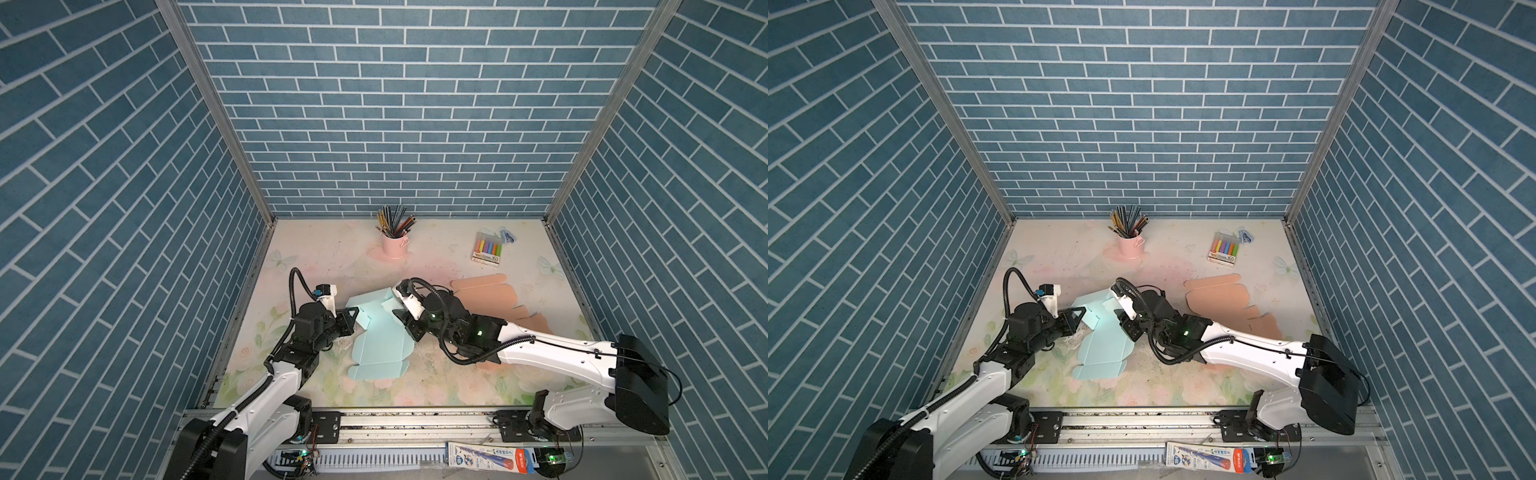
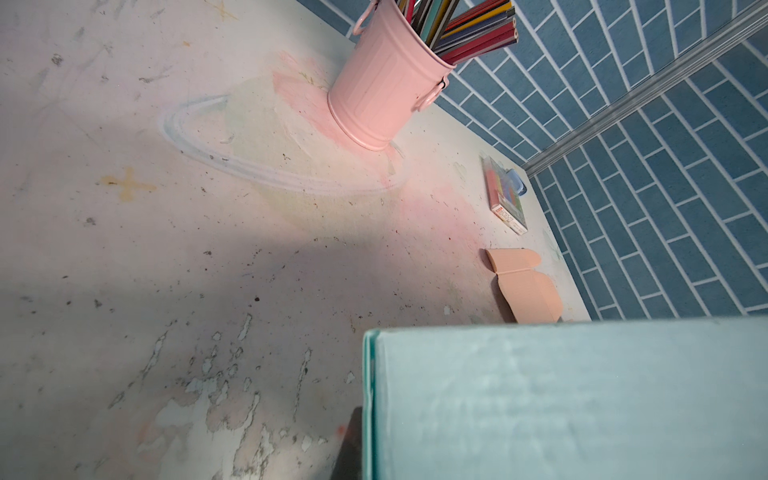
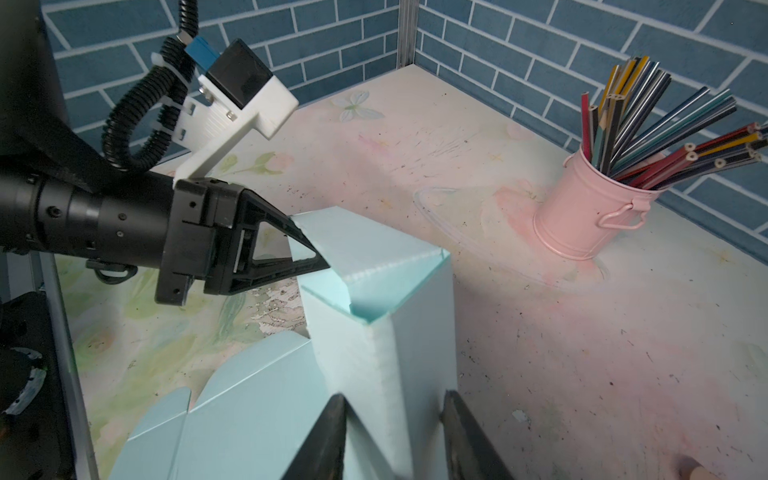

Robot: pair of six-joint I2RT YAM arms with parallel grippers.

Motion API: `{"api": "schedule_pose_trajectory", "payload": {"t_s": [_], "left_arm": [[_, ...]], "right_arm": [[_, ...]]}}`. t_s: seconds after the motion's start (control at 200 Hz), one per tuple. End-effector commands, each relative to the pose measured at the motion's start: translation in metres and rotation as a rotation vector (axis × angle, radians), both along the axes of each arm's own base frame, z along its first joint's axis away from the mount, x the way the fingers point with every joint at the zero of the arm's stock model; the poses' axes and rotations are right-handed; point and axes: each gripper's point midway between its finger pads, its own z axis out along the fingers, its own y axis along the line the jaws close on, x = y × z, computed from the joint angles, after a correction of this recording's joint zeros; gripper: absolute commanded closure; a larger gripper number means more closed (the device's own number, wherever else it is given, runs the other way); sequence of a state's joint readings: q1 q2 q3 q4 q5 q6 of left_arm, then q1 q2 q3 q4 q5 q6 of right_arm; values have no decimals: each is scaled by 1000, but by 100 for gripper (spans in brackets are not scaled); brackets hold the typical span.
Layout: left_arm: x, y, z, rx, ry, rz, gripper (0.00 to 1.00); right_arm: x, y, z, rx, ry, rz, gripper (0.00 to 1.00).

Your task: Fold the paper box

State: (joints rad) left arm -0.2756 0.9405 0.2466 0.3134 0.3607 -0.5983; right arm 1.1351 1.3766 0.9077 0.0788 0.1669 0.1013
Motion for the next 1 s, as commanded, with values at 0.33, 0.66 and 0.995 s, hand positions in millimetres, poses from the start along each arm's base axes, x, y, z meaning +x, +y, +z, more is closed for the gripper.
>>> {"api": "schedule_pose_trajectory", "payload": {"t_s": [0.33, 0.66, 0.995], "left_arm": [[2, -4, 8, -26, -35, -3, 100], [1, -3, 7, -20, -36, 7, 100], [2, 0, 5, -5, -30, 39, 100]], "right_arm": [[-5, 14, 2, 34, 15, 33, 68], [5, 18, -14, -46, 29, -18, 61], [18, 26, -31, -188, -26, -123, 58]]}}
